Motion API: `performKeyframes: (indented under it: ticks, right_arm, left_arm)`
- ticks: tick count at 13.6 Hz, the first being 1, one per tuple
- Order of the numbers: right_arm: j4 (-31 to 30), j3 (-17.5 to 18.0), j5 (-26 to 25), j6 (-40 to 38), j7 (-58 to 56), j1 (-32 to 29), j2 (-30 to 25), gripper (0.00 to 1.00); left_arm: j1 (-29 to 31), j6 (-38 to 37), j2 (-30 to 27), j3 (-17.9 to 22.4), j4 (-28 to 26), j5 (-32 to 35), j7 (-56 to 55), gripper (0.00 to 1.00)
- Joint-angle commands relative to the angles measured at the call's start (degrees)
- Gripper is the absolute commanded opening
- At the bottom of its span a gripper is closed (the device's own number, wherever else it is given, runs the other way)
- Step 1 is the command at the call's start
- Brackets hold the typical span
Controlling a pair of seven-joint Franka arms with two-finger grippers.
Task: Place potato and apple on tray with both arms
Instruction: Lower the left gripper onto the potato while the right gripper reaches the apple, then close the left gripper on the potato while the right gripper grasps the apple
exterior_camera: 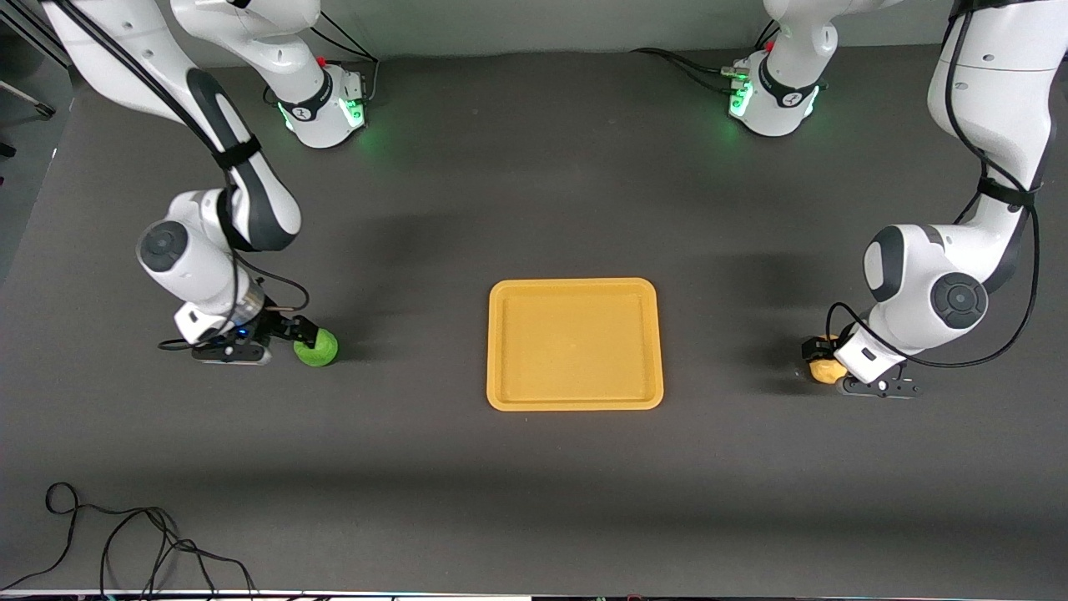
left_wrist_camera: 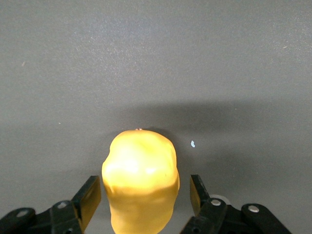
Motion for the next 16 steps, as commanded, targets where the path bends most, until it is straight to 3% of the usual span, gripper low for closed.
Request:
performKeyframes:
  ticks: [1, 3, 5, 9, 12, 13, 14, 15, 16]
  right_arm:
    - [0.83, -0.18, 1.39, 1.65, 1.82, 0.88, 2.06, 1.00]
    - [0.83, 0.26, 1.39, 5.15, 3.57, 0.97, 4.25, 1.00]
    - [1.01, 0.96, 1.39, 7.71, 4.81, 0.97, 6.01, 1.00]
    - [2.15, 1.40, 1.39, 5.61, 4.55, 0.97, 5.05, 1.00]
    - [2.41, 1.40, 1.39, 5.26, 4.81, 0.88, 4.26, 0.98]
    - [2.41, 1.40, 1.39, 5.17, 4.99, 0.88, 4.26, 0.87]
    - [2.41, 1.40, 1.39, 5.17, 5.08, 0.88, 4.44, 0.69]
    - [2.41, 1.40, 1.39, 5.17, 4.99, 0.88, 4.44, 0.61]
    - [2.41, 1.40, 1.39, 5.17, 4.99, 0.88, 4.44, 0.47]
  left_arm:
    - [0.17, 0.87, -0.46, -0.09, -0.89, 0.73, -0.28, 0.57]
    - [-0.18, -0.17, -1.51, -0.17, -0.81, 0.73, -1.51, 0.44]
    - [-0.88, -2.10, -4.05, -0.70, -0.54, 0.73, -4.58, 0.42]
    - [-7.36, -11.66, -10.11, -0.79, 1.04, 0.39, -12.73, 0.38]
    - [-16.76, -25.36, -10.84, -0.79, 9.88, 0.12, -24.77, 0.38]
    - [-19.66, -27.93, -10.05, -0.79, 12.61, 0.03, -28.11, 0.38]
    - [-22.30, -28.39, -9.34, -0.79, 13.86, -0.23, -31.28, 0.38]
    - [-24.50, -27.78, -8.64, -0.79, 14.05, -0.32, -34.27, 0.38]
    - [-26.70, -26.82, -7.50, -0.79, 14.40, -0.32, -36.65, 0.38]
